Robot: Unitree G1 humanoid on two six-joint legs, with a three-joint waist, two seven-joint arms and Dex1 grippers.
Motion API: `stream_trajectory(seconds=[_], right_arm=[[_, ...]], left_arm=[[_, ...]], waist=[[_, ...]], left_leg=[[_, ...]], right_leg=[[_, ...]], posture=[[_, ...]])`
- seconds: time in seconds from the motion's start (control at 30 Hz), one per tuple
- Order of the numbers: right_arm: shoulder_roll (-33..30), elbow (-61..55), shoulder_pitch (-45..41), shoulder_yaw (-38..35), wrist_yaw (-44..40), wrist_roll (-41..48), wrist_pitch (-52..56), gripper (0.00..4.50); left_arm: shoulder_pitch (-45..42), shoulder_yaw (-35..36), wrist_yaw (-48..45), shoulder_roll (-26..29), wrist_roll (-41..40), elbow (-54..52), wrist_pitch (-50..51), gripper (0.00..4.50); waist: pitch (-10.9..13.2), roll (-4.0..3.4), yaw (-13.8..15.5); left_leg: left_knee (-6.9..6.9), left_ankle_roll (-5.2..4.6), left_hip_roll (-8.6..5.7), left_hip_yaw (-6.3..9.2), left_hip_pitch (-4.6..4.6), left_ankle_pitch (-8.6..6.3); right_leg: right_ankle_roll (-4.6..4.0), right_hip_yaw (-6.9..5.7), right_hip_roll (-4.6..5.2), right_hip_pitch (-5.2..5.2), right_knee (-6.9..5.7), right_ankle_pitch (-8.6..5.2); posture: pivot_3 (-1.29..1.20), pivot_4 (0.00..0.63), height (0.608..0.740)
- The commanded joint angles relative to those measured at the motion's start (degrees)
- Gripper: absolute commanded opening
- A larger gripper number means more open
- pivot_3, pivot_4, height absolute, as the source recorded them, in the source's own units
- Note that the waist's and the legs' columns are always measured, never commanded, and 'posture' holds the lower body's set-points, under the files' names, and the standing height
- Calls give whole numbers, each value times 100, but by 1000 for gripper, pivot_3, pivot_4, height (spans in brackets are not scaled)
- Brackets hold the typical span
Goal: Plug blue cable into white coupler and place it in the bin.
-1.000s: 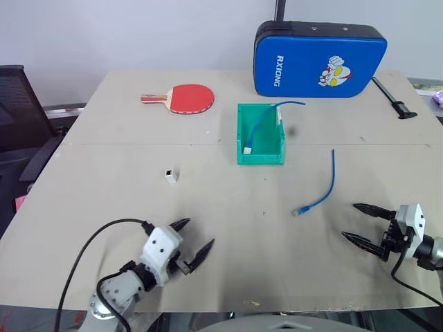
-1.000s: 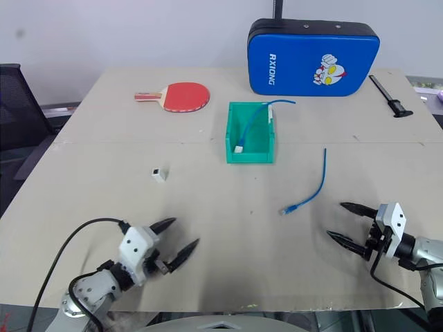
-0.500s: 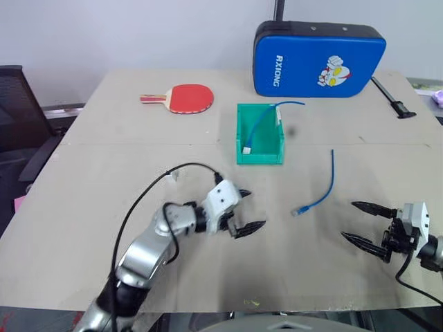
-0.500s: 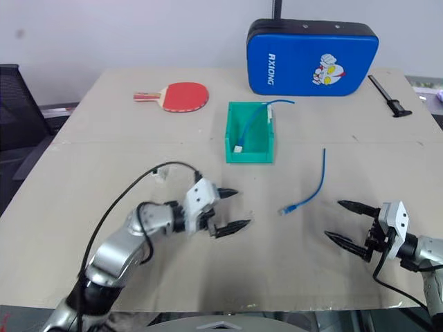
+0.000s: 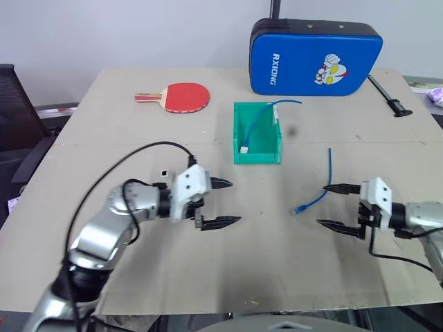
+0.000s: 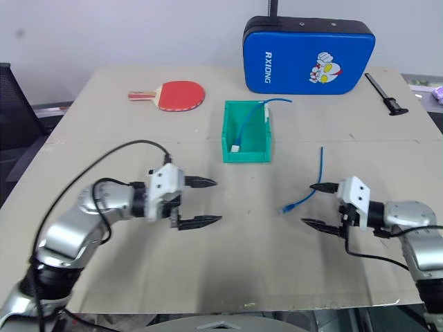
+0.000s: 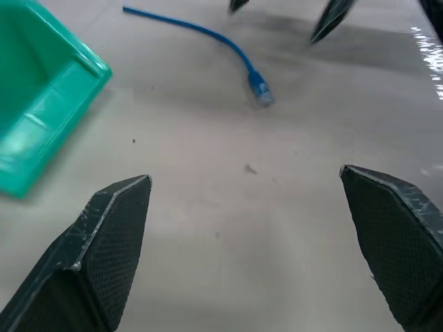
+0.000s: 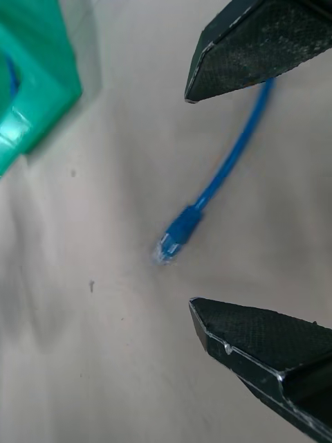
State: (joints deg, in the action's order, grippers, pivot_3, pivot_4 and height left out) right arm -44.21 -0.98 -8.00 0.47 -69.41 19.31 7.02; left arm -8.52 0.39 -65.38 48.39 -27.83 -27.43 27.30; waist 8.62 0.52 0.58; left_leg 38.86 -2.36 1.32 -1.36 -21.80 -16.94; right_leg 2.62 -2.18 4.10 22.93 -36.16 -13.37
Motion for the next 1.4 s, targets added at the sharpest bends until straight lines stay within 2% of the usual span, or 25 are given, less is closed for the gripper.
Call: stream_trajectory(seconds=[0.03,0.17,0.3,0.5,0.53,0.57,0.63,0.83,1.0,1.23,1.27,1.33,1.4], right_arm=[[-115,562,-536,280,-441,-171,20,4459],[-21,900,-987,465,-671,-222,-91,4459],[-21,1192,-1283,833,-918,-524,-203,4459],[15,1583,-1558,1186,-1041,-1015,-719,1689],[57,1632,-1588,1181,-1037,-1025,-794,1417],[74,1662,-1609,1192,-1060,-1042,-846,722],[107,1641,-1604,1197,-1122,-1028,-943,51],[497,1493,-1754,1392,-846,-1331,-1559,51],[1103,1241,-2183,1731,-832,-1286,-739,51],[1954,1751,-3035,2327,-812,-1574,-389,51],[2009,1846,-3108,2341,-777,-1607,-396,436],[2061,2013,-3215,2352,-707,-1689,-505,912],[2039,2045,-3244,2311,-721,-1687,-499,1833]], left_arm=[[268,1025,-367,547,-887,-714,389,4500],[484,1593,-483,915,-1365,-798,696,4500],[767,1722,-446,1029,-1177,-696,573,4500],[805,1647,-241,997,-1136,-758,525,4500],[797,1631,-203,995,-1129,-765,519,4500],[802,1620,-175,1000,-1118,-768,513,4500],[870,1632,-141,1016,-1101,-792,499,4500],[1034,1665,-54,1044,-1033,-818,489,4500],[1199,1749,-12,1050,-988,-805,483,4500],[1465,1855,98,998,-941,-917,477,4500],[1520,1881,114,995,-936,-932,475,4500],[1613,1919,124,988,-927,-951,464,4500],[1675,1923,131,980,-914,-962,443,4500]], waist=[[8,5,8],[19,-3,56],[21,-5,15],[24,-5,20],[24,-5,24],[24,-5,22],[24,-5,14],[25,-2,-31],[28,-1,-119],[29,3,-124],[30,3,-122],[30,3,-104],[30,4,-94]], left_leg=[[1,0,0,-1,-1,0],[1,4,-2,6,-11,2],[1,21,-3,5,-11,12],[1,21,-2,4,-7,11],[1,21,-2,4,-7,11],[1,23,-2,5,-7,13],[1,24,-2,3,-7,13],[1,26,-1,2,-1,14],[1,28,2,3,3,15],[1,31,0,1,-1,17],[1,42,0,1,-2,24],[1,47,-1,3,-7,26],[1,47,-3,3,-11,26]], right_leg=[[0,1,0,1,2,0],[4,-10,3,2,12,2],[11,-9,0,1,13,6],[10,-8,-4,2,10,6],[10,-8,-4,1,9,6],[10,-8,-4,1,8,6],[11,-7,-4,1,9,7],[10,-4,-8,1,1,7],[9,-1,-9,14,-32,6],[8,5,-5,25,-44,6],[8,6,-5,28,-46,6],[8,4,-4,31,-47,6],[8,4,-2,33,-46,6]], posture=[[0,150,728],[0,150,728],[0,150,728],[0,150,728],[0,150,728],[0,150,728],[0,150,728],[0,150,728],[0,150,728],[0,150,728],[0,150,728],[0,150,728],[0,150,728]])
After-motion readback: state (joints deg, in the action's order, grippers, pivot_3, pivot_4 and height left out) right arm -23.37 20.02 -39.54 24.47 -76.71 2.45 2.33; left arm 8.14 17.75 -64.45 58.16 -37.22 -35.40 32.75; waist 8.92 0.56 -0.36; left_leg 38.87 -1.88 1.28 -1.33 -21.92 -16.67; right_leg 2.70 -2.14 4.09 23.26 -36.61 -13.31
